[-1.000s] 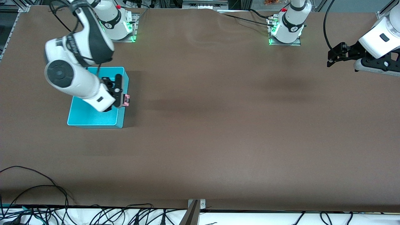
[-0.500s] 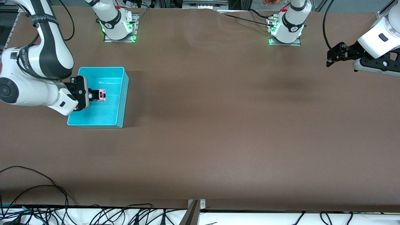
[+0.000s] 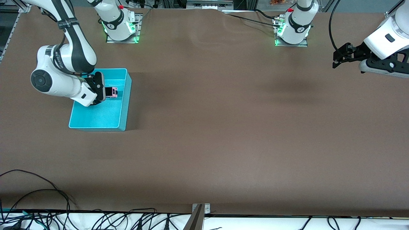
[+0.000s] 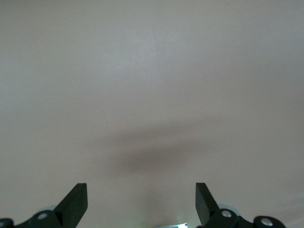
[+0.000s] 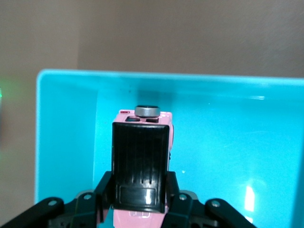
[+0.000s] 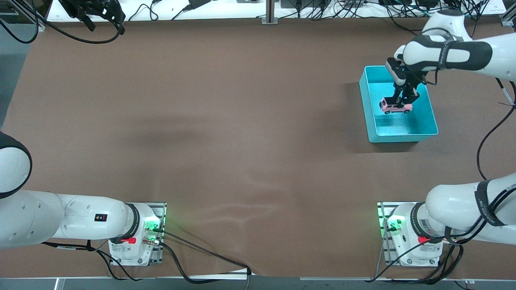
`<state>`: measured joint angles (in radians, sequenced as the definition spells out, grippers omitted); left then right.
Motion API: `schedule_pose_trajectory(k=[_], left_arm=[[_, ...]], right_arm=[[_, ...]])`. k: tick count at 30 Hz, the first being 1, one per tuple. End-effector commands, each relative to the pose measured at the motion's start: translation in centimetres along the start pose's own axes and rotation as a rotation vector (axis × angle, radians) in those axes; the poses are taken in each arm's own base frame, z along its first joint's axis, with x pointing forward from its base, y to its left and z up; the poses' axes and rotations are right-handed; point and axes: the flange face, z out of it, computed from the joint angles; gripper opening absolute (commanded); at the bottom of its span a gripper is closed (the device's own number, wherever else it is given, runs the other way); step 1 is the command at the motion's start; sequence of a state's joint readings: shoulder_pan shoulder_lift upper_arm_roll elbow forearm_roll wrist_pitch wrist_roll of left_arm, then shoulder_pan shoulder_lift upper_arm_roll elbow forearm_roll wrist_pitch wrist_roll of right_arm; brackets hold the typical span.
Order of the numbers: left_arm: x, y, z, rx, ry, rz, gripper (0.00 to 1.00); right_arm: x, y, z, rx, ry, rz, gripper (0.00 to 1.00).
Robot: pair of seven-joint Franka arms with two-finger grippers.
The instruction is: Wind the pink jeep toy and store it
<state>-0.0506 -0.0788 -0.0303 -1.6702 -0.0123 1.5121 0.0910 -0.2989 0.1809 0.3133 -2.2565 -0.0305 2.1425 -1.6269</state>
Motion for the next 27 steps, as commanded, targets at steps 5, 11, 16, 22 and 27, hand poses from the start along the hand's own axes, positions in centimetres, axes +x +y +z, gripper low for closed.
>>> schedule_pose_trajectory(k=[5, 11, 16, 22, 27], left_arm=[[0.4, 0.1, -0.6, -0.004, -0.006, -0.006, 1.00], [0.3, 0.1, -0.7, -0.004, -0.005, -0.006, 1.00], [0.4, 0.1, -0.6, -0.004, -0.006, -0.006, 1.00], [0.3, 0.1, -0.7, -0.004, -0.005, -0.006, 1.00], [0.4, 0.1, -0.6, -0.005, -0.006, -0.006, 1.00]], right_arm=[[-2.8, -2.0, 3.9, -0.056, 0.013, -0.049, 0.23], [-2.8, -1.6, 4.9, -0.058, 0.019, -0.052, 0.23], [-2.8, -1.2, 5.8, -0.064, 0.026, -0.049, 0.33], [-2.9, -0.7, 6.4, -0.083, 0.029, -0.042, 0.83], [-2.9, -0.5, 5.6, -0.094, 0.025, -0.037, 1.00]])
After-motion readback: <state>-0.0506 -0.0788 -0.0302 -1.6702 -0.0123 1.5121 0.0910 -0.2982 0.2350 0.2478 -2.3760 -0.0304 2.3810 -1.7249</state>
